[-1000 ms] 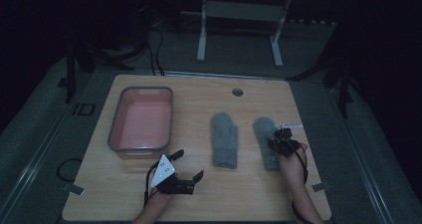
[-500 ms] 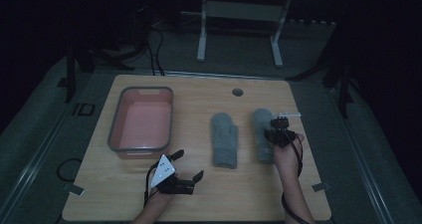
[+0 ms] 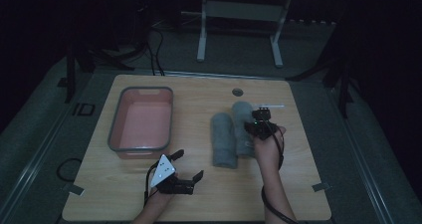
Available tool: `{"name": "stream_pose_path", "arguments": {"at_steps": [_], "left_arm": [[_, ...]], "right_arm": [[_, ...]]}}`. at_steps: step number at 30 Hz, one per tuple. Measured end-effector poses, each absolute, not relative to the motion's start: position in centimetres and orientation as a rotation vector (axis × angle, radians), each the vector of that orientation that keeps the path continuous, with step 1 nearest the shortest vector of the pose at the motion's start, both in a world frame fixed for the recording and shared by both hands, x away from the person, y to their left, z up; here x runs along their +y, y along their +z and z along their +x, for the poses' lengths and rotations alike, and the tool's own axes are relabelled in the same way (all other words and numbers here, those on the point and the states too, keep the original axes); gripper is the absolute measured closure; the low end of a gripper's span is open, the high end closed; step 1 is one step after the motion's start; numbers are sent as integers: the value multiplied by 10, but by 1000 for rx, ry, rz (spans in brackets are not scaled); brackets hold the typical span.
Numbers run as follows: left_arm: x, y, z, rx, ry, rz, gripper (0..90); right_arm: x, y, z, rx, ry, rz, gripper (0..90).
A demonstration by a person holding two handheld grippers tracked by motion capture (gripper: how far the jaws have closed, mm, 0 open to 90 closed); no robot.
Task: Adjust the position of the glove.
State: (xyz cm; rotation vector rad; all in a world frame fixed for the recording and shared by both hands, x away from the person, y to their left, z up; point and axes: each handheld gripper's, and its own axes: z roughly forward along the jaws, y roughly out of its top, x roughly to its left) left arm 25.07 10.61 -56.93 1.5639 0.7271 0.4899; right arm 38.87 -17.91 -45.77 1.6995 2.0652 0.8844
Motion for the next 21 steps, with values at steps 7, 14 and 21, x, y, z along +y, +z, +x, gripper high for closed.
{"name": "stream_pose_path", "arguments": {"at_steps": [7, 14, 21], "left_arm": [[106, -569, 251, 725, 486, 1566, 6], [106, -569, 251, 723, 484, 1567, 6], [107, -569, 251, 722, 479, 1566, 6]], "right_arm": [[-144, -459, 391, 2116, 895, 1681, 814], [-117, -462, 391, 2158, 874, 1676, 814], [-113, -475, 389, 2159, 830, 1695, 813]]}}
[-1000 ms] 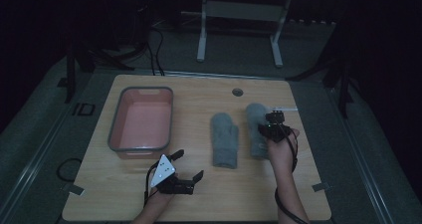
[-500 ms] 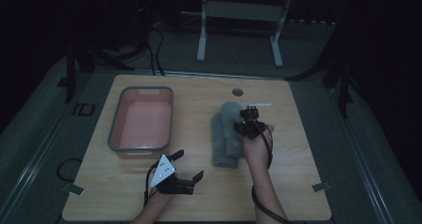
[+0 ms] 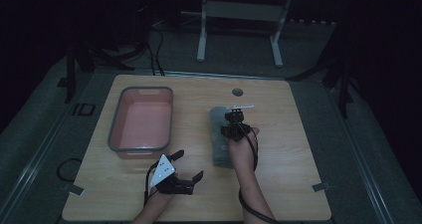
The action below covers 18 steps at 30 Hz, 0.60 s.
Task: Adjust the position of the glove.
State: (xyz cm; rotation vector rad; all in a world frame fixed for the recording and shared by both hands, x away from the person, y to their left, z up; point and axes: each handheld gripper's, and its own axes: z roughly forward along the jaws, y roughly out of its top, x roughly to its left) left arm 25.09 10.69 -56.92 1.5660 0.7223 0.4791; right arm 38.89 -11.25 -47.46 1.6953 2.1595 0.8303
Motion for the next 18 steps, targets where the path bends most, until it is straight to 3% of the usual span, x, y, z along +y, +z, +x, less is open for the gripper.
{"name": "stream_pose_path", "arguments": {"at_steps": [12, 18], "left_arm": [[107, -569, 251, 725, 480, 1566, 6], [107, -569, 252, 732, 478, 1564, 6]], "right_arm": [[-109, -503, 389, 2179, 777, 1710, 772], [-110, -506, 388, 2180, 818, 1702, 675]]}}
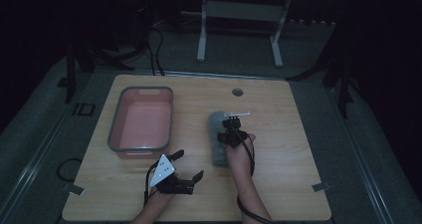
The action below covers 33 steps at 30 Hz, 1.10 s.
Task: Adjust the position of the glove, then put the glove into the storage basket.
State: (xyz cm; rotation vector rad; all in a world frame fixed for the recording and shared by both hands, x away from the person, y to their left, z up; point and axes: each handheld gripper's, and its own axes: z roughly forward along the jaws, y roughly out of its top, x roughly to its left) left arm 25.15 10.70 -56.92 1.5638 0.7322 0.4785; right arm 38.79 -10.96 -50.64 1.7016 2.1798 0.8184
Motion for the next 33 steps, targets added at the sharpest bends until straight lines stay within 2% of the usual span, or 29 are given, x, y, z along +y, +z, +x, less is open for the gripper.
{"name": "stream_pose_path", "arguments": {"at_steps": [5, 9, 13, 20, 33], "left_arm": [[107, -569, 252, 751, 484, 1558, 6], [106, -569, 252, 750, 498, 1567, 6], [104, -568, 252, 757, 514, 1585, 6], [100, -563, 258, 807, 495, 1650, 6], [89, -530, 279, 816, 290, 1717, 6]], "right_arm": [[-115, -495, 386, 2213, 934, 1651, 431], [-125, -489, 386, 2253, 1047, 1645, 277], [-134, -490, 386, 2299, 1098, 1574, 194], [-149, -490, 381, 2360, 1166, 1464, 160], [-197, -472, 369, 2381, 1258, 1246, 153]]}}
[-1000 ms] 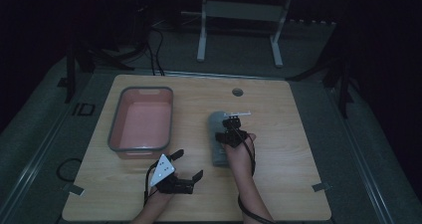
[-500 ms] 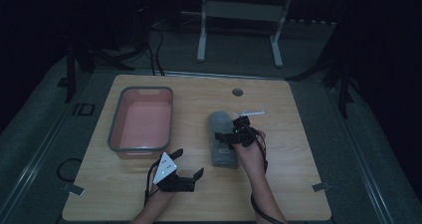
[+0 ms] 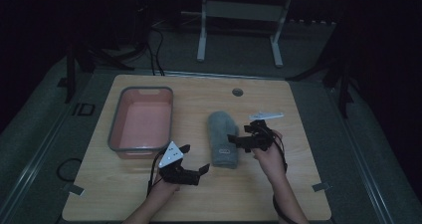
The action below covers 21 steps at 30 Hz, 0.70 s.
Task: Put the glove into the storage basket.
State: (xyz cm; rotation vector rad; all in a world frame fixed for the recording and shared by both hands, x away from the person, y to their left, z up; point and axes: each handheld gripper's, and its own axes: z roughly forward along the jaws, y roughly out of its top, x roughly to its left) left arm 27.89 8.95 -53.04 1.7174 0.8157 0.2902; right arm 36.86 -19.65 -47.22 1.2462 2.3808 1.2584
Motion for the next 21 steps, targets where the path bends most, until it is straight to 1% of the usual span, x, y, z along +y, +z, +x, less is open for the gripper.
{"name": "stream_pose_path", "arguments": {"at_steps": [2, 4, 5, 9, 15, 21], "left_arm": [[87, -526, 285, 810, 259, 1727, 6], [83, -521, 293, 799, 267, 1753, 6], [82, -519, 298, 793, 246, 1752, 6], [78, -515, 315, 815, 219, 1754, 6], [68, -516, 338, 855, 194, 1801, 6], [62, -526, 360, 940, 121, 1813, 6]], "right_arm": [[-203, -471, 368, 2376, 1301, 1225, 153], [-210, -470, 369, 2370, 1309, 1216, 153], [-212, -470, 369, 2373, 1310, 1215, 153], [-217, -470, 371, 2351, 1326, 1218, 153], [-213, -482, 375, 2365, 1318, 1255, 139], [-205, -497, 382, 2308, 1243, 1411, 118]]}}
